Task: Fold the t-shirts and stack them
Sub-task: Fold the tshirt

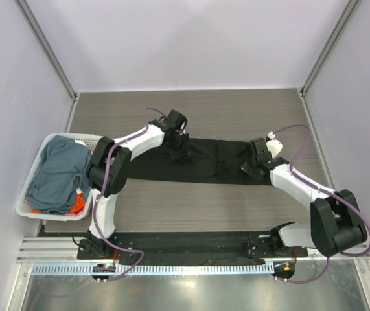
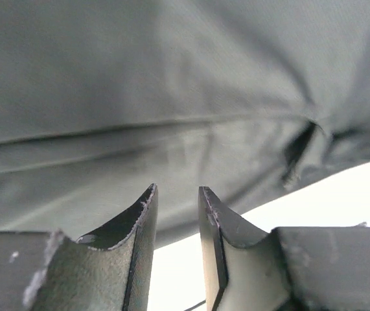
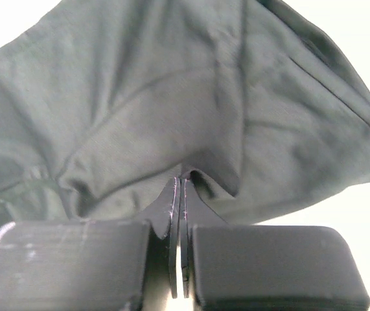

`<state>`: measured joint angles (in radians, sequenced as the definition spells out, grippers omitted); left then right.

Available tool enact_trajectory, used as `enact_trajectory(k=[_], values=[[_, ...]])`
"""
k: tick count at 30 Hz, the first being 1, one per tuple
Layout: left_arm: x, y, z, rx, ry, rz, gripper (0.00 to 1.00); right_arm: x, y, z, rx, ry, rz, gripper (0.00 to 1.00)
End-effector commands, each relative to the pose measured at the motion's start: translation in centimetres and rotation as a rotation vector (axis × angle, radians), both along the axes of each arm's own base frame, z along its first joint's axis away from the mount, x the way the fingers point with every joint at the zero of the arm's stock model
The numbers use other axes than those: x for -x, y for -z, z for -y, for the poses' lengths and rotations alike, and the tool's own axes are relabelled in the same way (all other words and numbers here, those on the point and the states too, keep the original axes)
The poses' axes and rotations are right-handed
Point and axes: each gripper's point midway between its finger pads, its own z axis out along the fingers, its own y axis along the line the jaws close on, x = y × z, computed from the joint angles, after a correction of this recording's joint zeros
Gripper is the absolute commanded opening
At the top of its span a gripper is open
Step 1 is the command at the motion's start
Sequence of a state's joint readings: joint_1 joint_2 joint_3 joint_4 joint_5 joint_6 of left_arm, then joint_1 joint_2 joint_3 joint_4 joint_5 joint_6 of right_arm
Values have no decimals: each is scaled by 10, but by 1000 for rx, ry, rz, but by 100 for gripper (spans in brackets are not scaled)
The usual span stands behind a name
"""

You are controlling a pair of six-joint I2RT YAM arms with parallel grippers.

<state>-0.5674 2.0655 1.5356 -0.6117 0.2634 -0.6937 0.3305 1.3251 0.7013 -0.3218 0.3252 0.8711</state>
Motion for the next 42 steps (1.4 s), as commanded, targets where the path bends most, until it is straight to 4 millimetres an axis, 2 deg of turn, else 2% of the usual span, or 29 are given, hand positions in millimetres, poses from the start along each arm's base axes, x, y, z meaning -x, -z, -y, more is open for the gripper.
enact_trajectory(k=[1,4,7,15,21,25,30,32,34,35,38,40,42], values=[[14,-44,43,184,132,91,33,12,-3,5,-23,25,12,1],[28,-52,72,284,186,89,35,18,-2,1,-48,9,6,1],[35,-47,92,321,207,86,35,21,-2,-1,-59,1,8,1],[38,-32,122,343,225,81,36,28,-1,-2,-83,-10,27,1],[41,-13,123,300,202,64,36,30,2,-3,-95,-13,26,1],[40,-6,121,273,188,69,37,32,1,-4,-100,-18,30,1],[40,-2,129,288,201,62,35,34,2,-3,-105,-18,41,1],[41,-1,131,286,206,64,33,36,4,-2,-99,-14,39,1],[42,-2,130,286,209,67,23,37,6,-1,-96,-12,39,1],[41,-3,129,281,204,70,13,37,8,0,-93,-12,36,1],[42,-15,126,278,198,77,0,38,7,2,-81,-14,39,1],[39,-23,123,260,175,89,0,40,8,5,-67,-6,36,1],[42,-23,118,235,160,61,0,41,8,5,-66,-9,35,1]])
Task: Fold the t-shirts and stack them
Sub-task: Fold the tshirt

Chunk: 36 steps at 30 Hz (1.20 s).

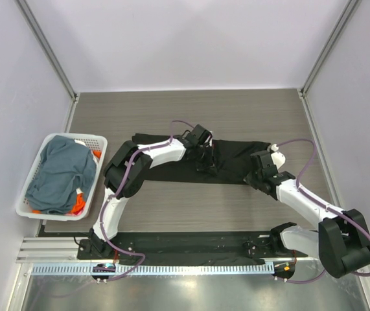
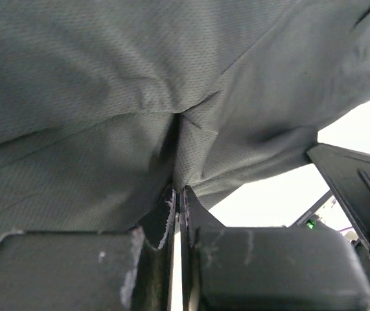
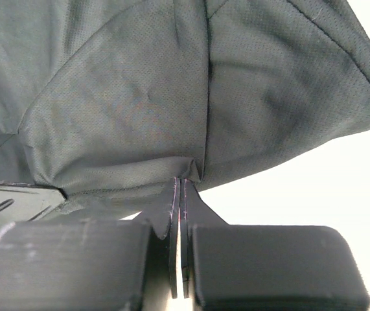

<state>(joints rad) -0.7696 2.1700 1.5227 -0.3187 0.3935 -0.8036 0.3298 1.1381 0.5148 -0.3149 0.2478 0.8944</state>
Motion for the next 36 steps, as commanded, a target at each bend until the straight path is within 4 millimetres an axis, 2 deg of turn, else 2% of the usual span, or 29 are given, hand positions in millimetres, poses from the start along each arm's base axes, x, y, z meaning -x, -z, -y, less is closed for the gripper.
enact_trajectory(k=[1,10,13,14,17,20,22,23,29,36], values=[[-8,-38,4,17,-24,41,0,-4,-9,4,9,15,45,1],[-4,-33,-2,-24,-43,-10,0,-7,-13,1,9,-21,59,1],[-7,-37,-1,-23,-58,-13,4,-13,-18,0,28,-45,71,1],[-7,-39,-1,-24,-61,-21,8,-14,-19,1,42,-61,72,1],[-14,-47,1,-16,-78,-28,14,-23,-26,-4,49,-86,81,1],[-22,-60,7,17,-78,-16,15,-31,-30,-6,59,-102,79,1],[-28,-59,9,20,-89,-15,15,-38,-34,-8,65,-111,85,1],[-33,-63,11,32,-91,-8,16,-39,-29,-8,74,-114,66,1],[-59,-58,15,60,-132,-34,16,-60,-24,-1,100,-94,29,1],[-80,-55,6,66,-188,-50,20,-75,-19,11,78,-54,-5,3]])
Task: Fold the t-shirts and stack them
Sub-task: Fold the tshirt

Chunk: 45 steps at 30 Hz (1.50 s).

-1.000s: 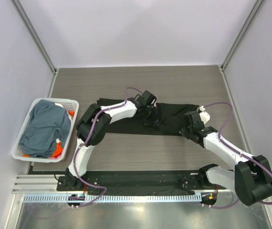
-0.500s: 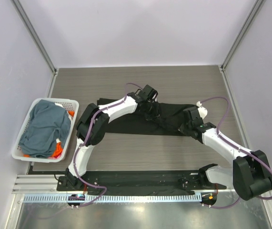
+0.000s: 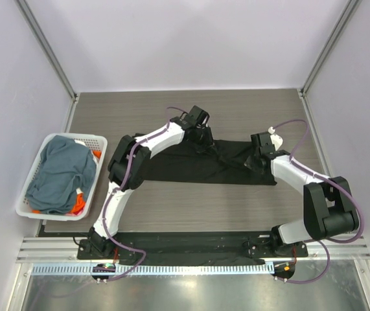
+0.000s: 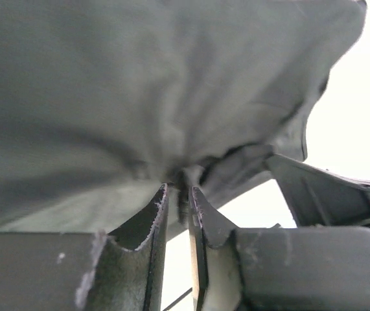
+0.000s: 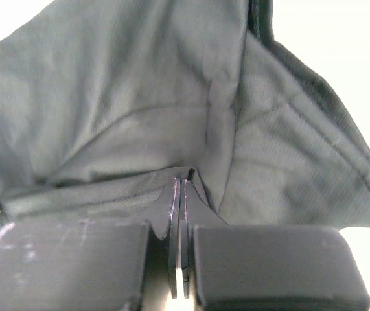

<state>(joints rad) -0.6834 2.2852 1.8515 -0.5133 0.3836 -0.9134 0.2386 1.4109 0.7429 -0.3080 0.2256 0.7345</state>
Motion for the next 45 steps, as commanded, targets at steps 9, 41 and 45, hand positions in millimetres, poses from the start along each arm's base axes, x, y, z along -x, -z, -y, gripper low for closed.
enact_trajectory(k=[9,41,45], values=[[-18,-21,2,39,3,21,23,-32,-18,15,-50,41,36,5],[59,1,24,65,155,56,36,21,-23,7,-158,12,20,1],[60,1,25,68,153,49,24,23,-18,4,-184,8,23,1]])
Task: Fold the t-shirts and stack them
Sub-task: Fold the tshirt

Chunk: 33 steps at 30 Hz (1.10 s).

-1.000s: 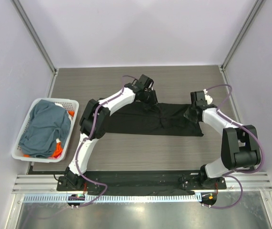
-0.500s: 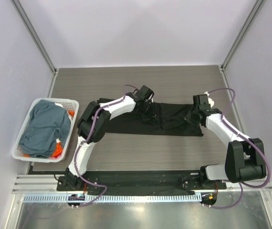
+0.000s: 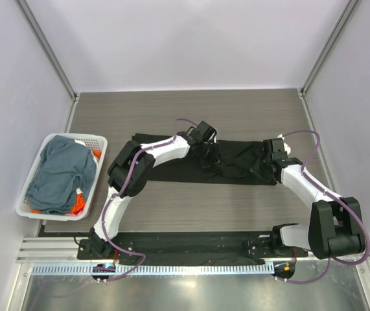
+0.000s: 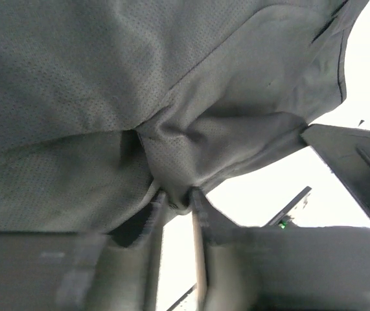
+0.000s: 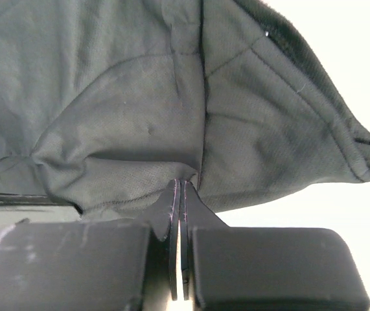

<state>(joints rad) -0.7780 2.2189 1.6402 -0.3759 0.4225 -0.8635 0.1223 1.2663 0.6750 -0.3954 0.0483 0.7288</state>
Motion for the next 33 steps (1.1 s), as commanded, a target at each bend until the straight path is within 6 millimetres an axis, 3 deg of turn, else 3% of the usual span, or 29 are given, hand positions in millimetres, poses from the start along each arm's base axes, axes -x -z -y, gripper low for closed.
enact_trajectory(k=[1,4,9,15,21,24,29,33], values=[[-5,-24,8,59,-3,41,17,-7,-10,-8,-50,-4,63,1],[-8,-34,1,21,-18,61,1,-3,-6,-14,-76,-27,58,1],[-6,-35,-15,-77,-25,58,0,4,1,-26,-132,-82,67,2],[-1,-19,-35,-175,-12,33,0,8,-6,-28,-128,-128,87,26],[-10,-22,-44,-225,1,61,12,-5,-21,-17,-64,-112,132,28],[-12,-26,-39,-209,10,68,22,-11,-13,-11,-27,-88,104,26],[-18,-30,-37,-208,7,87,25,-17,-5,3,42,-49,80,26],[-18,-34,-38,-213,20,96,26,-13,-2,-12,-34,-81,65,26]])
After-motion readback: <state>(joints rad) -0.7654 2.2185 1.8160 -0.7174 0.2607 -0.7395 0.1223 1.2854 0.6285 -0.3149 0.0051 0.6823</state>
